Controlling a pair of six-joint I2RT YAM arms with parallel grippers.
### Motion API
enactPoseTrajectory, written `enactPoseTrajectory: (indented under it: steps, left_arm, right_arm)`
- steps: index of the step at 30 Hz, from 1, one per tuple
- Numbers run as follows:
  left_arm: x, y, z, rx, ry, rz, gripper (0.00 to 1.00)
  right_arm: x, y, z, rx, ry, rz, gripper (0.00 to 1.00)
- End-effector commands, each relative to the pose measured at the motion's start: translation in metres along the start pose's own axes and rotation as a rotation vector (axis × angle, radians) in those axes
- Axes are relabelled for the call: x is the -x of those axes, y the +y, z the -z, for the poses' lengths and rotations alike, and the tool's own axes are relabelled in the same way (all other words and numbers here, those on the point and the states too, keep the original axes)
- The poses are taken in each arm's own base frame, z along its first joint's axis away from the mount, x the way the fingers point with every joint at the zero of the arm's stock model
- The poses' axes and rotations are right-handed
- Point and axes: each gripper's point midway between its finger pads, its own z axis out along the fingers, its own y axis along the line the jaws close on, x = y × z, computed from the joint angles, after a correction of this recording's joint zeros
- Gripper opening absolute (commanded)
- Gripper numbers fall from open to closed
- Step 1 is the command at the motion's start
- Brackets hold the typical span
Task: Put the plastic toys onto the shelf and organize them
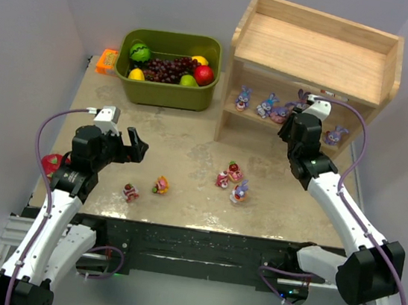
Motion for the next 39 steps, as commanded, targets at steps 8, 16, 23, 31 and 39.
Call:
enactPoseTrajectory:
  steps: [8,16,23,31,39]
  left_arm:
    - [0.01,-0.004,0.002,-0.012,-0.038,-0.016,0.99]
    - [0.01,-0.004,0.002,-0.012,-0.038,-0.016,1.0]
    - [0.01,-0.004,0.002,-0.012,-0.04,-0.016,0.99]
    - [0.01,-0.004,0.002,-0.012,-0.038,-0.016,1.0]
    - [0.01,-0.004,0.002,-0.013,-0.038,-0.016,1.0]
  right_arm:
    - [0.006,0.009,0.01,0.049,-0.015,-0.023,0.37]
    - [0.002,0.016,0.003,0.049,-0.021,-0.041,0.35]
    - [0.002,0.021,0.003,0.061,-0.026,-0.039,0.35]
    - [0.013,-0.001,0.017,-0.036,-0.045,-0.043,0.34]
    - [0.04,-0.015,0.038,-0.08,-0.103,-0.087,0.39]
